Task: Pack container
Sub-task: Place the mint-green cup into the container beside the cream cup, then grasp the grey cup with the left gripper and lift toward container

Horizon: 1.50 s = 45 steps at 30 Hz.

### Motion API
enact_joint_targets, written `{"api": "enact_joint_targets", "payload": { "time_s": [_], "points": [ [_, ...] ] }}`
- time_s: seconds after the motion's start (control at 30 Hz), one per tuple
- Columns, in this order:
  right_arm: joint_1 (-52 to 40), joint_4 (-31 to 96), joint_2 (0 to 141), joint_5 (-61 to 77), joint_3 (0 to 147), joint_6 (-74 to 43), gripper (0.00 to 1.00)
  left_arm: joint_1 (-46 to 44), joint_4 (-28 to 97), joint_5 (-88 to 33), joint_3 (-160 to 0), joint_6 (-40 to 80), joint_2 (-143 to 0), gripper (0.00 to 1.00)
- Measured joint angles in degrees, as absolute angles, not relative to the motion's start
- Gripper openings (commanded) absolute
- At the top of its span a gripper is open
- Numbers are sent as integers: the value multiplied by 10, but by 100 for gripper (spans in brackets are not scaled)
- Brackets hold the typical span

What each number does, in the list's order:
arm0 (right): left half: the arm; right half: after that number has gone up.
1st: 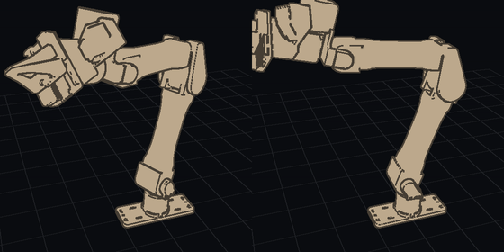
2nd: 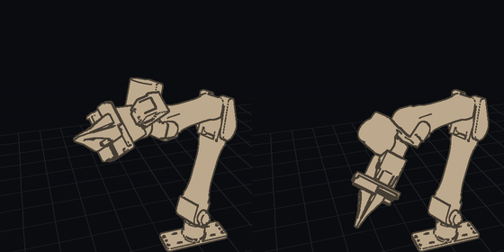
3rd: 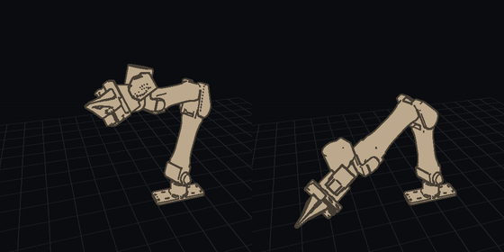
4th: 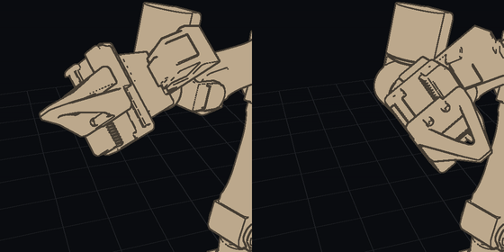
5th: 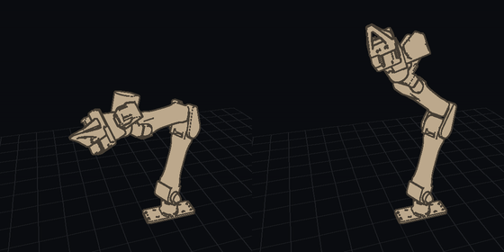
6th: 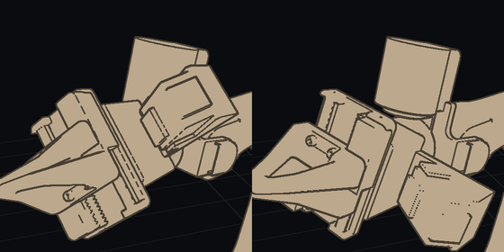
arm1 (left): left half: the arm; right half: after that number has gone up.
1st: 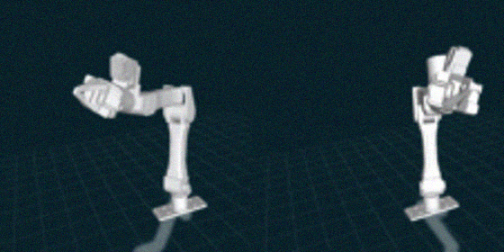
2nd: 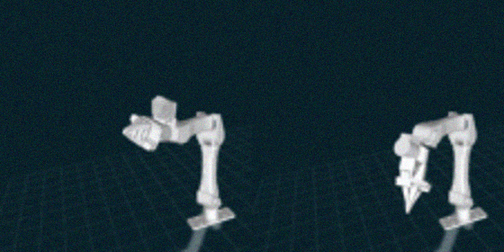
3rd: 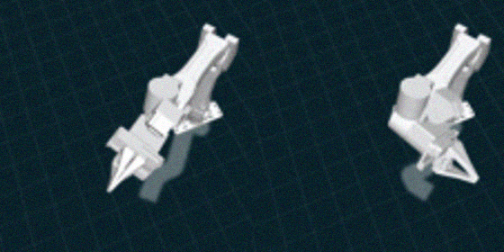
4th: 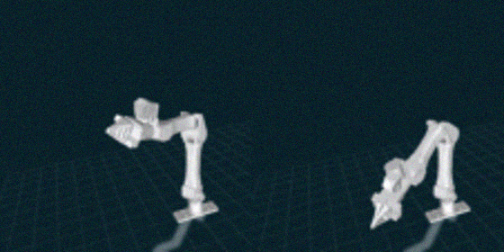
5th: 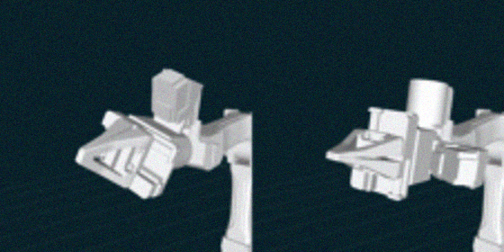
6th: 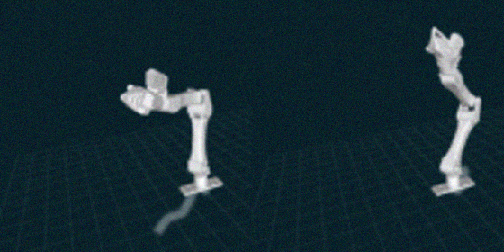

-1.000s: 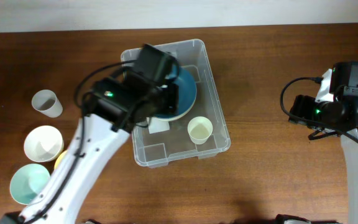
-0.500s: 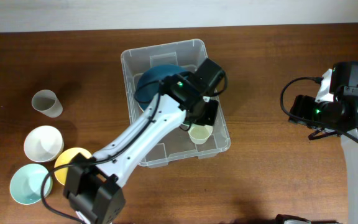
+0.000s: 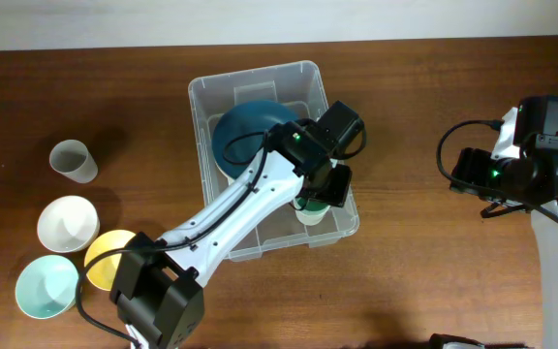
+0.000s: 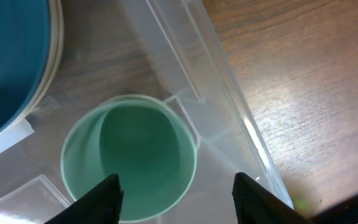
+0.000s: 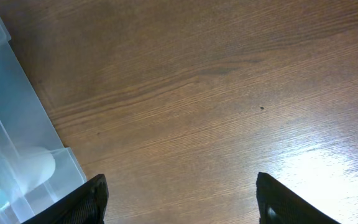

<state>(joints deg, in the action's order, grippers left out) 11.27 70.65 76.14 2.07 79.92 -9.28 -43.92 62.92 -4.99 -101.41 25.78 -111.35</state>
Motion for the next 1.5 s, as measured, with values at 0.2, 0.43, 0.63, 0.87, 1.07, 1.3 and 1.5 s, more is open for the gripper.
{"api": "enact_joint_targets", "payload": {
  "time_s": [0.2, 0.43, 0.63, 0.87, 1.07, 1.3, 1.5],
  "points": [
    [113, 707, 761, 21, 799, -92, 72, -413, 705, -37, -1032, 258, -1113, 62],
    [113, 708, 761, 21, 799, -93, 72, -265, 775, 56, -1048, 260, -1039, 81],
    [113, 709, 761, 21, 799, -92, 72, -52, 769, 92, -1061, 259, -967, 83],
    [113, 709, 761, 21, 799, -92, 72, 109, 686, 93, -1061, 217, -1069, 82],
    [113, 711, 761, 21, 799, -92, 72, 150, 639, 90, -1060, 206, -1157, 82],
    [113, 711, 761, 21, 799, -91, 72, 162, 588, 90, -1060, 205, -1212, 74],
    [113, 711, 761, 21, 799, -91, 72, 162, 575, 89, -1060, 199, -1256, 46]
  ]
}}
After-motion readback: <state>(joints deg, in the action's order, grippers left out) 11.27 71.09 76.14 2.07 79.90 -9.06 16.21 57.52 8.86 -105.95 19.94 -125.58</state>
